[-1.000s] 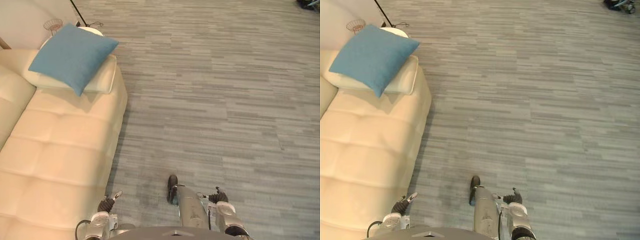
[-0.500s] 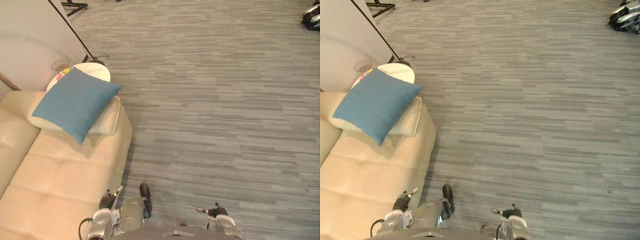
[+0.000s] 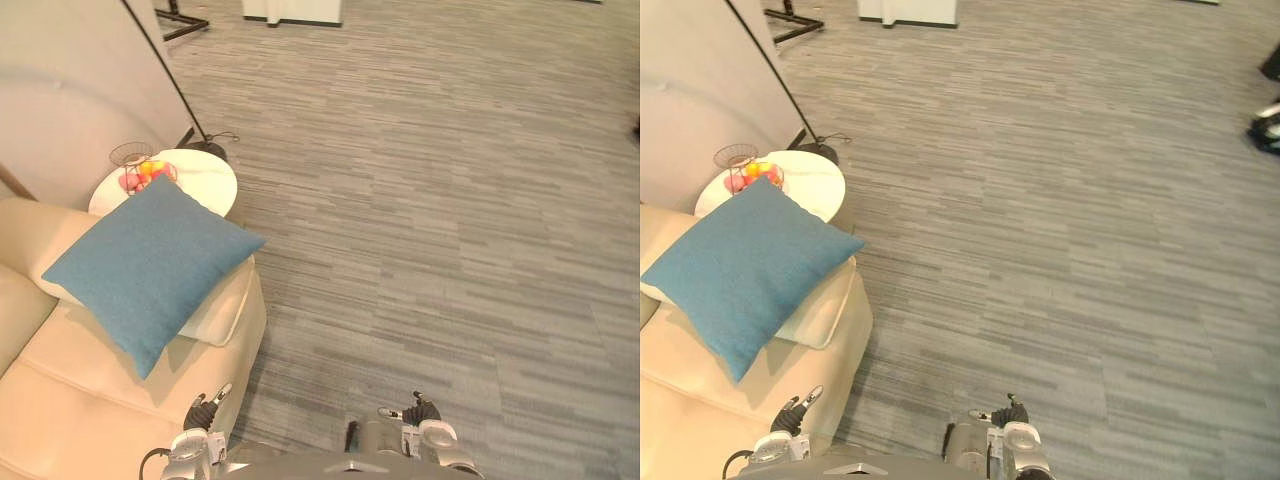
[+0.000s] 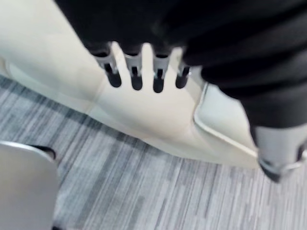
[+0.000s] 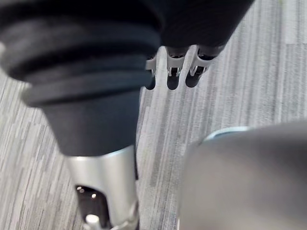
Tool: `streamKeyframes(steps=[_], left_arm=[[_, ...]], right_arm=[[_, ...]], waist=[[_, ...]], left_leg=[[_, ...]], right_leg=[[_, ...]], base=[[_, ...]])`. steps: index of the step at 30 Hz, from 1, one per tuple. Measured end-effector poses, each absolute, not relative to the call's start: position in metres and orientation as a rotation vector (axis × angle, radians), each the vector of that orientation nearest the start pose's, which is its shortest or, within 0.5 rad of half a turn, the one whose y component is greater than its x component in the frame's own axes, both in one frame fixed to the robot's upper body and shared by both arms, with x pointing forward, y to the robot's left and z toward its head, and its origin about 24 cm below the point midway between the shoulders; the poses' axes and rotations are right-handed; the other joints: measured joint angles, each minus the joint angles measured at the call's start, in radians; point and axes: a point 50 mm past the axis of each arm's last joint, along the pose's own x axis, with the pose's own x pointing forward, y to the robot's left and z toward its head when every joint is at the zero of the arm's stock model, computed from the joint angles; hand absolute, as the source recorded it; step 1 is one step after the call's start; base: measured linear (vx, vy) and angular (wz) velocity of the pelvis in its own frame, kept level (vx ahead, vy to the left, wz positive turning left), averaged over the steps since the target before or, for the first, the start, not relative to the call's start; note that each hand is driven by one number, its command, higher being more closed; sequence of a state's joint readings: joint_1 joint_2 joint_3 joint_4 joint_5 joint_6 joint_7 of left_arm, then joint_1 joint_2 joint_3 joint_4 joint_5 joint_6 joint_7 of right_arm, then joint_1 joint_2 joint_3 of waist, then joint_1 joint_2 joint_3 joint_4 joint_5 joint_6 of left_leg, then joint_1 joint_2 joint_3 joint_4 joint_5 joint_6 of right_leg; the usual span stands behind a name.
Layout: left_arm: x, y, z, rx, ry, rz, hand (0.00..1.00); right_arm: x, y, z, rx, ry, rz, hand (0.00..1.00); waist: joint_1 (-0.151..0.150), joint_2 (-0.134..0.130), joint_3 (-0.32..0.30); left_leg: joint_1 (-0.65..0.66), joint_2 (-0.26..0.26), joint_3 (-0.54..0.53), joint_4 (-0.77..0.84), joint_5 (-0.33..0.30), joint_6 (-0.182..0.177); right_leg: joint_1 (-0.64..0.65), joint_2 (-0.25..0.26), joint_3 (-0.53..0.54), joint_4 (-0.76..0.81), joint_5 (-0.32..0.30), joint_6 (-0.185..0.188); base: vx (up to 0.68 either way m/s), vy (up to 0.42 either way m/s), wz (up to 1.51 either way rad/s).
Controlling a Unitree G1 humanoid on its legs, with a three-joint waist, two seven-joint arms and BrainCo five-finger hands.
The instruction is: Pick up cushions and gather them together orderly.
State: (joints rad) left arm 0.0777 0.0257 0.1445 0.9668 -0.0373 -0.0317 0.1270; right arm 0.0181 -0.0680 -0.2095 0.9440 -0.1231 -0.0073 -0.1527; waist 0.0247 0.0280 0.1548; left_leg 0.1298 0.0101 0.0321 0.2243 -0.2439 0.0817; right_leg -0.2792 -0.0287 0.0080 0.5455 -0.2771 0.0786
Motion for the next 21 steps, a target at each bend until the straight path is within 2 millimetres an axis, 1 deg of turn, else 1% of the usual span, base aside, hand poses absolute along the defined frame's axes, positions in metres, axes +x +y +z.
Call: streamKeyframes(steps=[1, 2, 3, 4, 5, 6, 7, 8, 9, 10, 11, 12, 13, 14, 16, 17, 18, 19, 21], left_arm=[[0.113, 0.187, -0.154, -0.018, 1.013, 0.301, 0.0], [0.114, 0.188, -0.154, -0.019, 1.011, 0.302, 0.0], [0.114, 0.192, -0.153, -0.019, 1.007, 0.316, 0.0], [0.113, 0.194, -0.153, -0.016, 1.009, 0.323, 0.0], [0.112, 0.19, -0.154, -0.033, 1.013, 0.325, 0.0], [0.111, 0.186, -0.155, -0.046, 1.016, 0.324, 0.0], [0.11, 0.176, -0.156, -0.087, 1.019, 0.333, 0.0], [0.109, 0.174, -0.156, -0.095, 1.025, 0.333, 0.0], [0.108, 0.173, -0.157, -0.099, 1.026, 0.332, 0.0], [0.11, 0.172, -0.156, -0.105, 1.018, 0.336, 0.0], [0.11, 0.173, -0.155, -0.11, 1.014, 0.345, 0.0], [0.111, 0.174, -0.155, -0.116, 1.008, 0.357, 0.0], [0.111, 0.175, -0.155, -0.116, 1.008, 0.36, 0.0], [0.109, 0.177, -0.155, -0.106, 1.011, 0.361, 0.0], [0.11, 0.177, -0.155, -0.093, 1.012, 0.348, 0.0], [0.111, 0.177, -0.155, -0.073, 1.011, 0.323, 0.0], [0.112, 0.177, -0.155, -0.066, 1.011, 0.316, 0.0], [0.111, 0.178, -0.154, -0.061, 1.011, 0.315, 0.0], [0.112, 0.184, -0.154, -0.03, 1.011, 0.304, 0.0]], right_arm=[[0.139, -0.213, -0.14, -0.151, 0.939, -0.316, 0.0], [0.139, -0.214, -0.139, -0.149, 0.937, -0.318, 0.0], [0.134, -0.213, -0.141, -0.144, 0.95, -0.323, 0.0], [0.131, -0.213, -0.142, -0.142, 0.956, -0.324, 0.0], [0.13, -0.22, -0.141, -0.16, 0.959, -0.333, 0.0], [0.128, -0.222, -0.141, -0.165, 0.96, -0.338, 0.0], [0.128, -0.228, -0.139, -0.177, 0.954, -0.348, 0.0], [0.128, -0.231, -0.138, -0.181, 0.947, -0.357, 0.0], [0.127, -0.232, -0.137, -0.178, 0.945, -0.364, 0.0], [0.123, -0.234, -0.138, -0.171, 0.948, -0.381, 0.0], [0.122, -0.234, -0.138, -0.172, 0.95, -0.382, 0.0], [0.12, -0.234, -0.138, -0.17, 0.954, -0.383, 0.0], [0.119, -0.234, -0.139, -0.169, 0.957, -0.383, 0.0], [0.117, -0.232, -0.14, -0.164, 0.963, -0.381, 0.0], [0.117, -0.231, -0.14, -0.162, 0.965, -0.379, 0.0], [0.118, -0.231, -0.14, -0.161, 0.964, -0.377, 0.0], [0.119, -0.231, -0.14, -0.162, 0.963, -0.377, 0.0], [0.119, -0.23, -0.141, -0.159, 0.964, -0.375, 0.0], [0.121, -0.223, -0.143, -0.147, 0.979, -0.357, 0.0]], waist=[[-0.002, -0.004, 0.002], [-0.002, -0.025, 0.013], [0.0, -0.047, 0.018], [-0.001, -0.054, 0.015], [0.002, -0.036, 0.013], [0.005, -0.027, 0.008], [0.004, 0.009, -0.005], [-0.002, 0.013, -0.007], [-0.003, 0.018, -0.011], [-0.01, 0.023, -0.014], [-0.013, 0.024, -0.014], [-0.016, 0.025, -0.014], [-0.015, 0.025, -0.014], [-0.009, 0.022, -0.015], [-0.008, 0.021, -0.015], [-0.004, 0.021, -0.022], [-0.001, 0.027, -0.029], [0.004, 0.021, -0.028], [0.008, 0.007, -0.029]], left_leg=[[0.001, 0.01, -0.031, -0.001, -0.011, -0.018], [0.015, 0.01, -0.064, 0.0, -0.029, -0.048], [0.036, 0.008, -0.097, 0.003, -0.071, -0.089], [0.053, 0.012, -0.124, 0.004, -0.093, -0.105], [0.071, 0.04, -0.154, 0.002, -0.103, -0.117], [0.069, 0.05, -0.163, 0.0, -0.105, -0.119], [0.061, 0.073, -0.18, 0.003, -0.091, -0.139], [0.05, 0.088, -0.183, 0.01, -0.078, -0.157], [0.039, 0.094, -0.183, 0.021, -0.072, -0.166], [-0.009, 0.119, -0.143, 0.094, -0.059, -0.187], [-0.033, 0.133, -0.111, 0.136, -0.054, -0.194], [-0.072, 0.166, -0.028, 0.213, -0.046, -0.192], [-0.087, 0.188, 0.032, 0.243, -0.042, -0.189], [-0.114, 0.234, 0.214, 0.262, -0.035, -0.176], [-0.119, 0.232, 0.287, 0.224, -0.027, -0.168], [-0.128, 0.204, 0.394, 0.116, 0.01, -0.172], [-0.129, 0.192, 0.398, 0.095, 0.021, -0.17], [-0.131, 0.181, 0.406, 0.077, 0.034, -0.165], [-0.138, 0.15, 0.439, 0.03, 0.073, -0.162]], right_leg=[[-0.018, 0.017, 0.063, -0.101, 0.046, 0.008], [-0.019, 0.013, 0.126, -0.217, 0.121, 0.018], [-0.014, -0.008, 0.153, -0.253, 0.22, 0.06], [-0.008, -0.005, 0.147, -0.215, 0.275, 0.053], [-0.014, 0.01, 0.112, -0.141, 0.223, 0.032], [-0.021, 0.014, 0.096, -0.12, 0.204, 0.022], [-0.032, 0.013, 0.052, -0.068, 0.154, 0.0], [-0.03, 0.003, 0.011, -0.052, 0.137, -0.008], [-0.025, -0.005, -0.014, -0.048, 0.132, -0.02], [0.008, -0.028, -0.082, -0.056, 0.113, -0.04], [0.024, -0.034, -0.109, -0.067, 0.109, -0.044], [0.066, -0.042, -0.161, -0.097, 0.108, -0.053], [0.089, -0.042, -0.184, -0.117, 0.109, -0.056], [0.162, -0.05, -0.256, -0.185, 0.119, -0.059], [0.186, -0.056, -0.278, -0.217, 0.127, -0.052], [0.187, -0.075, -0.308, -0.253, 0.144, -0.03], [0.185, -0.081, -0.312, -0.265, 0.152, -0.026], [0.183, -0.088, -0.313, -0.281, 0.163, -0.021], [0.201, -0.092, -0.323, -0.385, 0.232, -0.015]], base=[[0.38, -0.305, 1.35], [0.39, -0.373, 1.15], [0.34, -0.359, 1.08], [0.32, -0.377, 1.0], [0.25, -0.281, 0.67], [0.35, -0.352, 0.76], [0.28, -0.262, 0.76], [0.27, -0.25, 0.87], [0.18, -0.172, 1.2], [0.16, -0.158, 1.16], [0.18, -0.174, 1.47], [0.14, -0.133, 1.0], [0.18, -0.162, 1.41], [0.14, -0.108, 1.07], [0.11, -0.026, 0.88], [0.09, 0.055, 0.65], [0.07, 0.06, 0.53], [0.04, 0.068, 0.13], [0.08, 0.109, 0.09]])
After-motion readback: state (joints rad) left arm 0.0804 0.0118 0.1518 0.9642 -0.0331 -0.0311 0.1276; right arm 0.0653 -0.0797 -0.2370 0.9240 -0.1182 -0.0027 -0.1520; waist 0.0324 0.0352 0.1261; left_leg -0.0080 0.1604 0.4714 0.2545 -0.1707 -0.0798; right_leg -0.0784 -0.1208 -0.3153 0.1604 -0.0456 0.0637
